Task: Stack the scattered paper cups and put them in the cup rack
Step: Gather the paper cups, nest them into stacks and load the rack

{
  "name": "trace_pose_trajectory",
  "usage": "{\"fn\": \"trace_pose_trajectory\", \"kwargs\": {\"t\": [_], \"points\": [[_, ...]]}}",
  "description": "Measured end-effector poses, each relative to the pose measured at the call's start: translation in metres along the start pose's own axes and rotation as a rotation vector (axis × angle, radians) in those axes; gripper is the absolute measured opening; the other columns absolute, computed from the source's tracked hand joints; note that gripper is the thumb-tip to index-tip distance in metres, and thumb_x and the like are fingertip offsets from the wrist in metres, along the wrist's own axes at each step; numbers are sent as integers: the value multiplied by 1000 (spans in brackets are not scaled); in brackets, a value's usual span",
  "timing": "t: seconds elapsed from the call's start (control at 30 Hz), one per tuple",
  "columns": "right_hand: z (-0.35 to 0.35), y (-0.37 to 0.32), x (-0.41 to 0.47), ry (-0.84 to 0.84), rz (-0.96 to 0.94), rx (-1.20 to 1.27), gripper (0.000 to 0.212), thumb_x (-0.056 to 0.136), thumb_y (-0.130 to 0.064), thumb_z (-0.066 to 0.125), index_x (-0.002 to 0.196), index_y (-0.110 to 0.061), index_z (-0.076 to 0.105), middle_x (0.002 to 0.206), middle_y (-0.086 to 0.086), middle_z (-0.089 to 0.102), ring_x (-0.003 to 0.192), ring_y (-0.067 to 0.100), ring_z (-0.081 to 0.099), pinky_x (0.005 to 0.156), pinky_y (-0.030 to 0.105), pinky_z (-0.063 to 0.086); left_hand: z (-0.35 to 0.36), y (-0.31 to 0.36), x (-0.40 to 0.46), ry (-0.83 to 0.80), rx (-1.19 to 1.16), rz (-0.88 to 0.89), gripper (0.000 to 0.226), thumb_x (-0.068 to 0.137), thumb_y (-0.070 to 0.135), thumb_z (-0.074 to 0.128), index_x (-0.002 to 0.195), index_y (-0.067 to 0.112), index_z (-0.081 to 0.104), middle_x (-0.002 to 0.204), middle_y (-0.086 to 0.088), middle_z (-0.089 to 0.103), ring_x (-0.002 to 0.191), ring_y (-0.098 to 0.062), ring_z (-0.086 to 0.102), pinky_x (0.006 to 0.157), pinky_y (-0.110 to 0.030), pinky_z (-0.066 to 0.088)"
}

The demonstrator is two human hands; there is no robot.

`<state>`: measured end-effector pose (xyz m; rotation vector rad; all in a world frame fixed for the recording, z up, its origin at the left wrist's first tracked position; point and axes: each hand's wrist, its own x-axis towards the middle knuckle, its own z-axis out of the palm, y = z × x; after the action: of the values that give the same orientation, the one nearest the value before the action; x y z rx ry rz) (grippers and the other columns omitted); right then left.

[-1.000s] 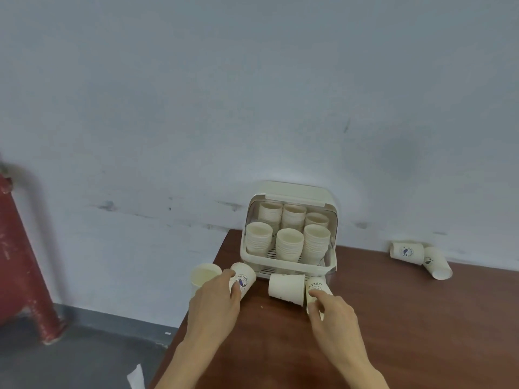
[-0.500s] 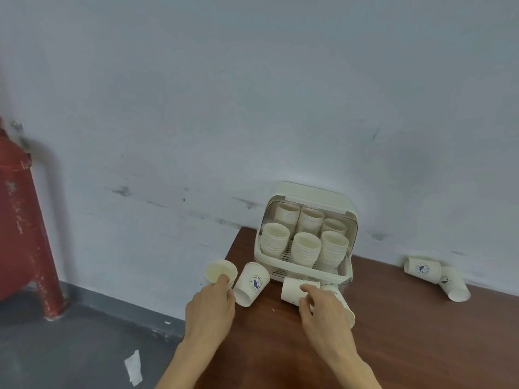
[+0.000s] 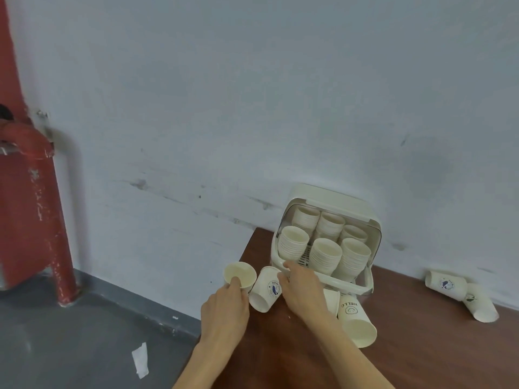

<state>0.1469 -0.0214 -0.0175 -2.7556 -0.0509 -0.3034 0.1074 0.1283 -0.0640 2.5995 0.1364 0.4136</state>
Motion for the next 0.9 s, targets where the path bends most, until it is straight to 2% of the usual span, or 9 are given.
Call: {"fn": "trace_pose_trajectory", "kwargs": {"t": [0.1, 0.27, 0.43, 0.53, 0.63, 0.73, 0.8, 0.9], "points": [[8, -3, 9, -72, 6, 14, 39, 96, -36, 47, 130, -17, 52, 124, 6, 63, 117, 25, 54, 89, 37, 44, 2, -1, 0, -5, -17, 1, 25, 102, 36, 30, 111, 22, 48, 97, 7, 63, 82, -12, 62, 68, -24, 46], [23, 0, 16, -166, 48, 38, 44, 92, -41, 54, 131, -20, 50, 121, 5, 62, 112, 24, 56, 87, 35, 45, 2, -5, 1, 0, -40, 24, 23, 102, 37, 32, 111, 24, 49, 98, 8, 63, 81, -10, 60, 67, -22, 43], [30, 6, 19, -211, 71, 44, 41, 88, -46, 55, 117, -17, 57, 111, 4, 64, 99, 23, 58, 78, 33, 45, 3, -8, 1, 8, -64, 40, 23, 102, 37, 32, 111, 25, 50, 97, 9, 62, 72, -8, 50, 65, -18, 38], [28, 9, 20, -233, 80, 49, 39, 86, -46, 56, 108, -14, 58, 105, 5, 65, 91, 22, 59, 71, 32, 45, 5, -6, 2, 2, -61, 28, 24, 102, 38, 32, 112, 25, 49, 98, 9, 63, 74, -8, 53, 68, -18, 43], [21, 8, 17, -227, 80, 89, 37, 86, -42, 59, 109, -13, 53, 105, 5, 63, 93, 23, 59, 69, 31, 41, 5, -3, 0, -9, -62, 21, 23, 102, 39, 33, 113, 26, 48, 99, 9, 64, 80, -9, 60, 71, -19, 47], [14, 11, 11, -202, 67, 158, 19, 88, -32, 57, 101, -18, 52, 98, 5, 65, 85, 19, 59, 62, 29, 42, 4, -1, -1, -15, -64, 19, 23, 101, 39, 34, 113, 26, 49, 100, 9, 64, 84, -9, 63, 75, -21, 51], [8, 14, 5, -147, 27, 194, 7, 91, -26, 54, 93, -20, 54, 89, 3, 66, 79, 17, 59, 64, 29, 45, 4, 2, -3, -15, -68, 26, 23, 101, 38, 35, 114, 26, 50, 101, 9, 65, 85, -9, 64, 76, -23, 53], [-5, 21, -8, -58, -27, 209, 5, 94, -23, 53, 90, -22, 56, 79, -2, 63, 75, 16, 58, 68, 30, 45, 2, 11, -5, -2, -84, 43, 24, 101, 36, 37, 116, 26, 52, 103, 8, 65, 87, -10, 64, 77, -22, 52]]}}
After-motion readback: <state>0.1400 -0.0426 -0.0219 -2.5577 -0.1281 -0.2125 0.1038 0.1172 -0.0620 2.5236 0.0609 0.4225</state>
